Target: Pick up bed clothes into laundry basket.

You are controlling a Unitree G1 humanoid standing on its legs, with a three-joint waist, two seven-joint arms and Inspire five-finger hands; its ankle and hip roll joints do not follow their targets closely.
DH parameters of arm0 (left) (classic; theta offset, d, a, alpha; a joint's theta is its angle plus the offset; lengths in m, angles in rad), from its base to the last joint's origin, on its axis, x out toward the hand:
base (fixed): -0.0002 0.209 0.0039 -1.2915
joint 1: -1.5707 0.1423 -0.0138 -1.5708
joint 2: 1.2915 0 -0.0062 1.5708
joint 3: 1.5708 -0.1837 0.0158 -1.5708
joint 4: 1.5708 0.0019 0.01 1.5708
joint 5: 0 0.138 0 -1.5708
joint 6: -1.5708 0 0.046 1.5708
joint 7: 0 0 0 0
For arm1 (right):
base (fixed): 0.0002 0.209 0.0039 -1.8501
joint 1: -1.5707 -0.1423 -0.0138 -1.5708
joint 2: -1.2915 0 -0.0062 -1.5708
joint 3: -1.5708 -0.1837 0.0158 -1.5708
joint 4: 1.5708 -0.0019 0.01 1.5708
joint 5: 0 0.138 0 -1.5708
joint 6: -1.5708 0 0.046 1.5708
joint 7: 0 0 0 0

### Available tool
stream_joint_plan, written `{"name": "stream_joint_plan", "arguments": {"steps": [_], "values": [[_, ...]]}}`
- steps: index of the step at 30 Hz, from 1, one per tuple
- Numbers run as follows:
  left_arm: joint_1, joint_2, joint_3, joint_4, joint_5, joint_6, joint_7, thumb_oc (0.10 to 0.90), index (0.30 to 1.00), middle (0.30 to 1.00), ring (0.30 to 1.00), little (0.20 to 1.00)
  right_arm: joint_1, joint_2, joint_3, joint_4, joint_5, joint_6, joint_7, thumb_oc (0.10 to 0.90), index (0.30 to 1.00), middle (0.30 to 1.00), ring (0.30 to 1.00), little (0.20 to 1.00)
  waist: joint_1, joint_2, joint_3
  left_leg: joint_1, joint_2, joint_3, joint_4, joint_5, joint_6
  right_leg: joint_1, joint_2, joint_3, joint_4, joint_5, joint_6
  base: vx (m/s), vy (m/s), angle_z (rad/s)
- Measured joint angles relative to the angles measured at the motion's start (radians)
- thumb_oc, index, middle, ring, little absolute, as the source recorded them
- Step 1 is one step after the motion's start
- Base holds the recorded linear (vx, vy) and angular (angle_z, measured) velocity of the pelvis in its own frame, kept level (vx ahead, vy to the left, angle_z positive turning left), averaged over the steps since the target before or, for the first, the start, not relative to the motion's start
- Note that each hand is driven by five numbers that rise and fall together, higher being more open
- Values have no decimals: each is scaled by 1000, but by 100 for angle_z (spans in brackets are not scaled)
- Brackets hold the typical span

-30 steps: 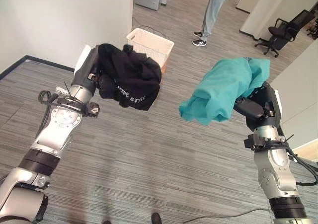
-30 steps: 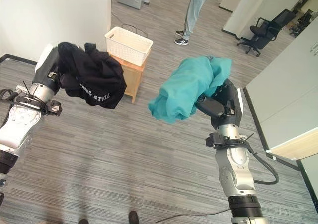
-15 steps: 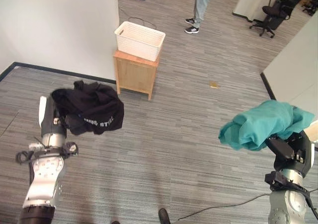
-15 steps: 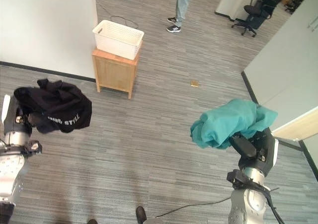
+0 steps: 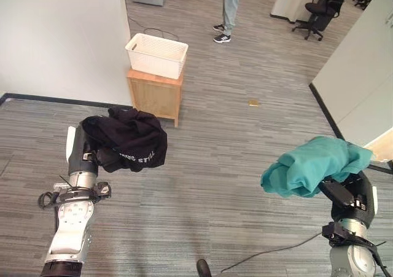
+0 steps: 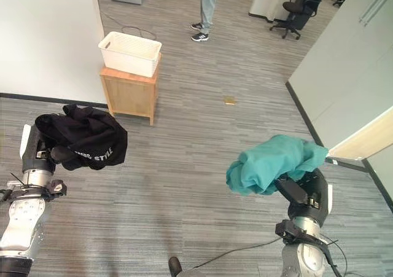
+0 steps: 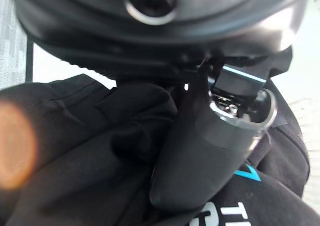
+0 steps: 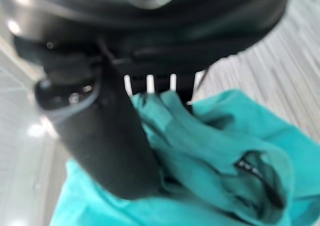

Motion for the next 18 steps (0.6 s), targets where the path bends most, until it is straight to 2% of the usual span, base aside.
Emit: {"name": "stream_joint_plan", "arguments": {"steps": [3, 7, 12, 18], "values": [[10, -1, -13, -1, -5, 0, -6, 400, 300, 300, 300, 300, -16, 0, 24, -1, 1, 0, 15, 400, 300, 300, 300, 300, 16, 19, -1, -14, 4, -28, 0, 14, -5, 0, 5, -22, 0, -6, -9, -6, -68, 23], [69, -15, -10, -4, -19, 0, -21, 400, 300, 300, 300, 300, -15, 0, 24, -1, 1, 0, 27, 400, 300, 300, 300, 300, 40, 40, -3, -16, 4, -30, 0, 15, -7, 1, 4, -23, -2, -12, -19, -5, -53, 3], [133, -30, 43, -4, -20, 0, -19, 400, 300, 300, 300, 300, -14, 0, 16, -1, 1, 0, 27, 400, 300, 300, 300, 300, 39, 39, -4, -13, 4, -14, 0, 13, -8, -1, 5, -19, -10, -11, -19, 78, -5, -8], [135, -35, 75, -4, -42, -1, 2, 400, 300, 300, 300, 300, -21, -1, 8, -1, 1, 0, 15, 400, 300, 300, 300, 300, 25, 41, -1, -20, -3, 22, 1, 3, -1, -45, 3, 12, 29, -17, -12, 71, 128, -17]]}}
